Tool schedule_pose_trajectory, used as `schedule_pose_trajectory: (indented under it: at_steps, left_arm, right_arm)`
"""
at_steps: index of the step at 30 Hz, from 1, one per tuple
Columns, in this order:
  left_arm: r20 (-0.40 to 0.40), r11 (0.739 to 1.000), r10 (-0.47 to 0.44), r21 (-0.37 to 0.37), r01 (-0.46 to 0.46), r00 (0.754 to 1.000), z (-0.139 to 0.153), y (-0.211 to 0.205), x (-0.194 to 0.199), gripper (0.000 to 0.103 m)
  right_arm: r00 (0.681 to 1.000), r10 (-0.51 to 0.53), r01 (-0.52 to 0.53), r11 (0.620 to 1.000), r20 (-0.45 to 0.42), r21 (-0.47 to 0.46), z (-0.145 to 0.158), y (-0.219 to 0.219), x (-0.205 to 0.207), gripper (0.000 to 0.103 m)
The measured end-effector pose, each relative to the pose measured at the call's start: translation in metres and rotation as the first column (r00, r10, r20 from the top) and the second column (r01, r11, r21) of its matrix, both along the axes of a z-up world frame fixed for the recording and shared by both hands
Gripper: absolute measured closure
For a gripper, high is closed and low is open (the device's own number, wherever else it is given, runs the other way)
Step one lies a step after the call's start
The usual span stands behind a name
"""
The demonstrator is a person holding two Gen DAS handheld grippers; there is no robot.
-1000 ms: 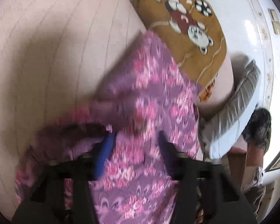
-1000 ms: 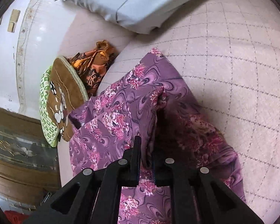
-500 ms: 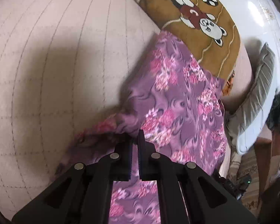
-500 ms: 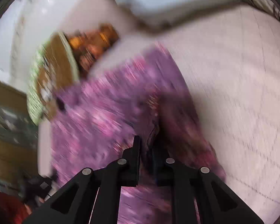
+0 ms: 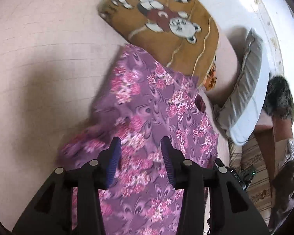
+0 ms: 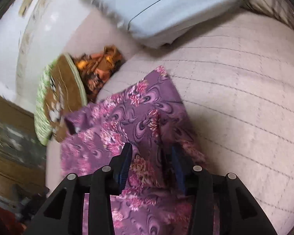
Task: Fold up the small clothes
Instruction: 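Grasp the folded shirt edge with the right tool and fold it inward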
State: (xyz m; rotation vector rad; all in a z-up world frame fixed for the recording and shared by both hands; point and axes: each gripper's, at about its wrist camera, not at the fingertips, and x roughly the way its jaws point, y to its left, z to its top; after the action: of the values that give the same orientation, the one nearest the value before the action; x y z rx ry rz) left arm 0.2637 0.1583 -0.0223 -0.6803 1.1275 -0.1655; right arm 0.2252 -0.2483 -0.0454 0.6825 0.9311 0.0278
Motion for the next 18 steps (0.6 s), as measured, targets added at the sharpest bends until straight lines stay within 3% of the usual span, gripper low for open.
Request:
schedule_pose_trajectory:
  at_steps: [2,3,5,9,12,13,18]
  left_arm:
    - [-0.025,0.997,-0.019,0.068,0.020,1.000,-0.012,-0.010,0.012,0.062]
    - [-0.050,0.993,-0.021,0.116,0.027,0.999,-0.022,-0.013,0.017,0.062]
    - [-0.080,0.988,-0.018,0.151,0.030,0.997,-0.041,-0.015,0.023,0.068]
    - [-0.080,0.991,-0.043,0.124,0.052,0.996,-0.031,-0.009,0.019,0.067]
    - [-0.112,0.993,-0.066,0.091,0.077,0.991,-0.025,0.005,0.003,0.067]
    - [-0.135,0.989,-0.071,0.116,0.087,0.988,-0.021,0.009,-0.008,0.066]
    - [-0.179,0.971,-0.164,0.141,0.190,0.970,-0.007,0.021,-0.068,0.055]
  right_arm:
    - [0.999,0.036,-0.035,0.994,0.012,-0.106,0.002,0.013,0.002,0.081]
    - [0.999,0.044,-0.045,0.981,-0.009,-0.187,-0.002,0.020,0.006,0.084]
    - [0.997,0.049,-0.062,0.964,-0.055,-0.260,-0.016,0.019,0.006,0.096]
    - [0.995,0.074,-0.087,0.965,-0.063,-0.248,-0.008,0.015,0.002,0.094]
    - [0.994,0.082,-0.096,0.969,-0.070,-0.226,0.004,0.015,-0.017,0.084]
    - [0.994,0.086,-0.098,0.973,-0.066,-0.208,0.007,0.015,-0.024,0.080]
    - [0.987,0.126,-0.135,0.986,-0.095,-0.097,0.009,0.009,-0.104,0.068]
